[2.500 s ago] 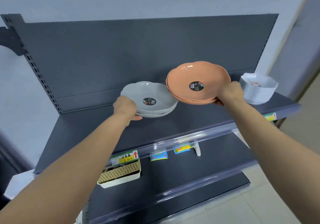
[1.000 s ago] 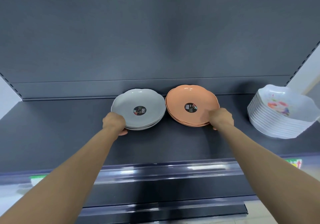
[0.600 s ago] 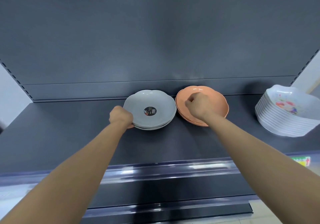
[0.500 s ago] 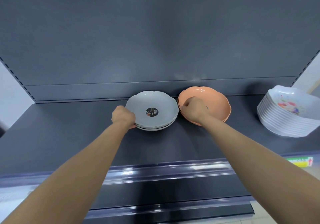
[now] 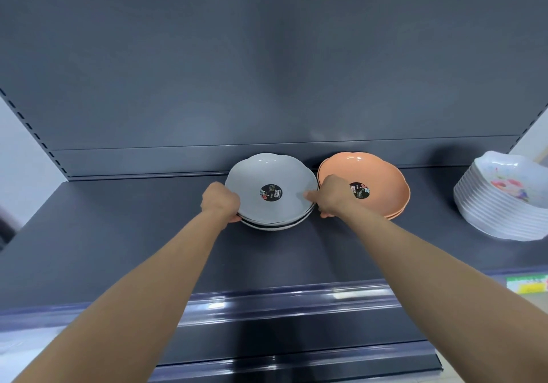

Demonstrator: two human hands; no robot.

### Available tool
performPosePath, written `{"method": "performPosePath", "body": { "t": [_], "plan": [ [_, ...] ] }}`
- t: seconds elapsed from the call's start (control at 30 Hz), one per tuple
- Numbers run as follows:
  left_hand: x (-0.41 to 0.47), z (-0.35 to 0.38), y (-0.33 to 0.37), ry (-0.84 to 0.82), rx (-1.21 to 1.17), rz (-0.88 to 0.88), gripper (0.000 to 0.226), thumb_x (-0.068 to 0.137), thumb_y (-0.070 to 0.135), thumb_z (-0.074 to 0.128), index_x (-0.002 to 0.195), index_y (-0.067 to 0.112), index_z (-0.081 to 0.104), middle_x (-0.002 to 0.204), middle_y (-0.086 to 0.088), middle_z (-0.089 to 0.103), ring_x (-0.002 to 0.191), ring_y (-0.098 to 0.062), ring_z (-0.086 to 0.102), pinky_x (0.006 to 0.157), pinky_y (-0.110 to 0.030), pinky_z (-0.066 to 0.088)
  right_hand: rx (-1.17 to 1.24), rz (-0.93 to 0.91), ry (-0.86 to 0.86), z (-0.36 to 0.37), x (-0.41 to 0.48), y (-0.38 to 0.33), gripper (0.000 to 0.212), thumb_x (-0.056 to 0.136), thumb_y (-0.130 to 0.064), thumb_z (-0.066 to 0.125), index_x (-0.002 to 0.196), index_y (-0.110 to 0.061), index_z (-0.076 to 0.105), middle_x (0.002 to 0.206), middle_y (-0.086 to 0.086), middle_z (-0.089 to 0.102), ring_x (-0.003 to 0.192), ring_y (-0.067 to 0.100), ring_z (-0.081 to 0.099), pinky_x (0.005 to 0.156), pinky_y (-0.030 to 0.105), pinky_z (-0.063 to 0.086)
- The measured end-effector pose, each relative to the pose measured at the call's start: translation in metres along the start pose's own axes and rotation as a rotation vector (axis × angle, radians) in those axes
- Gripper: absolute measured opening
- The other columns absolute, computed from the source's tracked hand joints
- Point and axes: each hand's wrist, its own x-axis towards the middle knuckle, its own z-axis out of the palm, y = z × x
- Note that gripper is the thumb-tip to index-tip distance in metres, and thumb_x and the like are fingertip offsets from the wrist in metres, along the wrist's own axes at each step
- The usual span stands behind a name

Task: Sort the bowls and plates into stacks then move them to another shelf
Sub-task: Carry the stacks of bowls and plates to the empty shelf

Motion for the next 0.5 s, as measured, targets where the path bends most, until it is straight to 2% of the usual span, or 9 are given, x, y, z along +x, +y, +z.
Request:
{"method": "performPosePath", "body": {
  "t": [0.1,0.17,0.23,0.3,0.4,0.43,0.5],
  "plan": [
    [0.0,-0.002,-0.002,-0.005,0.041,0.024,0.016,0.083,-0.008,0.047,0.094,0.0,0.055,0.113,-0.026,0.064,0.101,-0.045,0.063,0.074,-0.053,0.059,-0.085,0.061,-0.017,0.008,0.001,-0.002,0.032,0.086,-0.02,0.061,0.062,-0.009,0.044,0.032,0.004,0.05,0.041,0.018,0.051,0.043,0.024,0.039],
    [0.001,-0.003,-0.003,-0.006,0.056,0.042,0.019,0.081,-0.009,0.046,0.093,0.0,0.057,0.11,-0.026,0.065,0.1,-0.043,0.064,0.078,-0.054,0.058,-0.176,0.074,0.004,0.011,0.0,-0.003,0.03,0.08,-0.008,0.065,0.06,-0.009,0.042,0.038,0.004,0.049,0.049,0.022,0.052,0.038,0.024,0.031],
    [0.003,-0.003,-0.003,-0.015,0.078,0.051,0.026,0.08,-0.011,0.045,0.099,-0.006,0.062,0.108,-0.027,0.067,0.1,-0.043,0.065,0.082,-0.054,0.057,-0.263,0.073,0.007,0.01,-0.003,-0.006,0.036,0.075,-0.003,0.071,0.058,-0.009,0.039,0.052,0.005,0.043,0.064,0.024,0.052,0.04,0.025,0.031],
    [0.004,-0.002,-0.004,-0.021,0.107,0.057,0.032,0.079,-0.011,0.044,0.104,-0.008,0.064,0.107,-0.028,0.068,0.1,-0.042,0.066,0.085,-0.054,0.056,-0.264,0.065,0.001,0.008,-0.004,-0.011,0.036,0.076,-0.007,0.073,0.059,-0.01,0.041,0.057,0.004,0.041,0.065,0.023,0.05,0.045,0.025,0.034],
    [0.006,-0.002,-0.005,-0.013,0.139,0.068,0.033,0.078,-0.011,0.043,0.102,-0.009,0.066,0.105,-0.029,0.068,0.102,-0.042,0.065,0.087,-0.053,0.056,-0.205,0.088,-0.049,0.008,0.003,-0.008,0.033,0.076,-0.001,0.068,0.059,-0.01,0.041,0.073,0.012,0.064,0.073,0.025,0.058,0.055,0.025,0.04],
    [0.006,-0.002,-0.005,-0.011,0.145,0.067,0.033,0.077,-0.011,0.043,0.101,-0.01,0.066,0.104,-0.029,0.068,0.101,-0.042,0.065,0.088,-0.053,0.056,-0.189,0.081,-0.051,0.008,0.005,-0.007,0.032,0.076,0.002,0.065,0.059,-0.01,0.04,0.073,0.014,0.066,0.073,0.027,0.061,0.057,0.026,0.041],
    [0.004,-0.002,-0.005,0.0,0.167,0.068,0.03,0.077,-0.01,0.044,0.098,-0.011,0.066,0.095,-0.027,0.067,0.09,-0.039,0.065,0.088,-0.053,0.056,-0.086,0.107,-0.015,0.008,0.007,-0.008,0.028,0.078,0.004,0.056,0.059,-0.01,0.039,0.053,0.012,0.057,0.056,0.027,0.054,0.048,0.025,0.04]
  ]
}}
